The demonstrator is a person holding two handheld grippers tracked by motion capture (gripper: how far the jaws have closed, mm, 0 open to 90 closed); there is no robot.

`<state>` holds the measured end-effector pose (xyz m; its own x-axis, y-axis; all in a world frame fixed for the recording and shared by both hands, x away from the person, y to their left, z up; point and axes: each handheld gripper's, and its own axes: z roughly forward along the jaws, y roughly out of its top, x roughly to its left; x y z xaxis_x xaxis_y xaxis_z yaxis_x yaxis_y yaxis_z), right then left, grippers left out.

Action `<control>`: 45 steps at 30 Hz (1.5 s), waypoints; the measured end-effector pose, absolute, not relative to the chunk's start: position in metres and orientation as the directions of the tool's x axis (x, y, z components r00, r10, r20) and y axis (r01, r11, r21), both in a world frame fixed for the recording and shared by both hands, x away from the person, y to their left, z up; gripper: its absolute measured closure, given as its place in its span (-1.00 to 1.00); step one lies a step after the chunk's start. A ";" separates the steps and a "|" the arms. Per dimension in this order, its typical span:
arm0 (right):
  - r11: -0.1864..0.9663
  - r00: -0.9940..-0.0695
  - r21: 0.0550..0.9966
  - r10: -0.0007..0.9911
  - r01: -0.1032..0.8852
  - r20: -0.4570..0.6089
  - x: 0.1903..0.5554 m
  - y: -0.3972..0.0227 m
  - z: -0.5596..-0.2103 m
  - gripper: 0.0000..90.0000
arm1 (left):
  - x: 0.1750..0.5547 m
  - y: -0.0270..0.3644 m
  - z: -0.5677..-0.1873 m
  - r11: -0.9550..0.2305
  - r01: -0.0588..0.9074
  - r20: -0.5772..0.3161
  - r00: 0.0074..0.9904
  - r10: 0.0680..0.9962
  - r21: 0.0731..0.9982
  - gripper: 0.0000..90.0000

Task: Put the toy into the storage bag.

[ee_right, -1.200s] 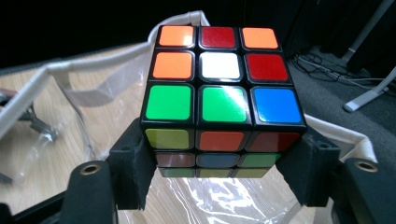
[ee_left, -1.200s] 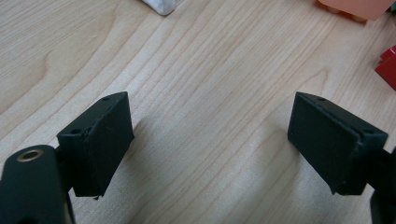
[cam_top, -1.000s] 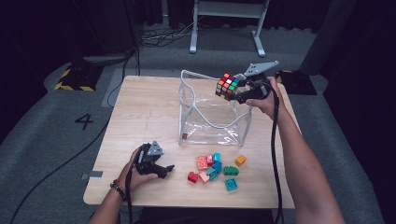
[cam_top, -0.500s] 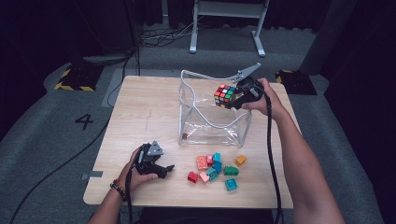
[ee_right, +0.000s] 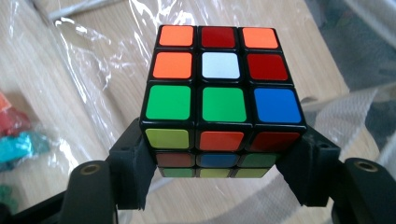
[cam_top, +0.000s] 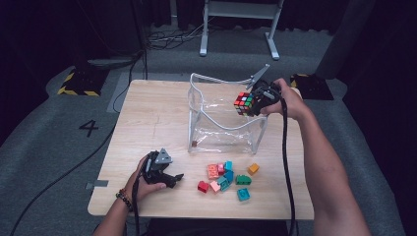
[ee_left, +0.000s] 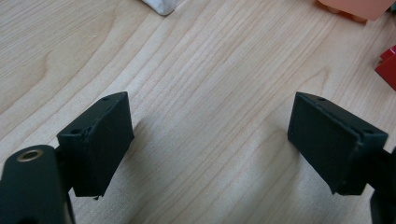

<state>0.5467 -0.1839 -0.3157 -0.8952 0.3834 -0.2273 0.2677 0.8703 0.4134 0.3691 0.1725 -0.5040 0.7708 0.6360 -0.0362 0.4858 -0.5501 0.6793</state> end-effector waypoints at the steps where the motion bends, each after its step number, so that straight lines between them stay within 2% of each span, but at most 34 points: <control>1: 0.873 -0.896 0.406 0.383 0.271 -0.225 0.547 -0.185 -0.315 -0.24 | 0.369 0.173 -0.504 -0.550 0.486 -0.036 0.771 0.636 0.680 -0.68; 6: 0.902 -0.900 0.328 0.366 0.281 -0.236 0.548 -0.189 -0.315 -0.24 | 0.369 0.173 -0.504 -0.550 0.486 -0.037 0.771 0.636 0.679 -0.68; 14: 0.920 -0.907 0.273 0.348 0.282 -0.236 0.547 -0.190 -0.314 -0.24 | 0.369 0.173 -0.504 -0.550 0.486 -0.037 0.771 0.636 0.680 -0.68; 16: 0.913 -0.898 0.238 0.383 0.332 -0.217 0.544 -0.189 -0.314 -0.24 | 0.369 0.173 -0.504 -0.550 0.486 -0.037 0.771 0.636 0.680 -0.68; 23: 0.916 -0.897 0.217 0.383 0.338 -0.220 0.542 -0.187 -0.314 -0.24 | 0.369 0.173 -0.504 -0.550 0.486 -0.036 0.771 0.636 0.680 -0.68; 31: 0.909 -0.887 0.241 0.395 0.340 -0.238 0.538 -0.187 -0.315 -0.25 | 0.369 0.173 -0.504 -0.550 0.485 -0.037 0.771 0.635 0.680 -0.68; 34: 0.913 -0.882 0.282 0.374 0.295 -0.287 0.537 -0.188 -0.314 -0.32 | 0.369 0.173 -0.504 -0.549 0.485 -0.037 0.771 0.635 0.680 -0.68; 37: 0.906 -0.885 0.306 0.377 0.293 -0.271 0.535 -0.190 -0.314 -0.30 | 0.369 0.172 -0.504 -0.549 0.485 -0.036 0.771 0.636 0.680 -0.68; 45: 0.847 -0.881 0.456 0.412 0.275 -0.232 0.527 -0.200 -0.313 -0.33 | 0.369 0.172 -0.504 -0.549 0.485 -0.037 0.771 0.636 0.680 -0.68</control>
<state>0.5269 -0.1998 -0.3126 -0.8814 0.4115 -0.2321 0.2753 0.8465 0.4556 0.3692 0.1725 -0.5041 0.7711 0.6356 -0.0372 0.4854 -0.5491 0.6804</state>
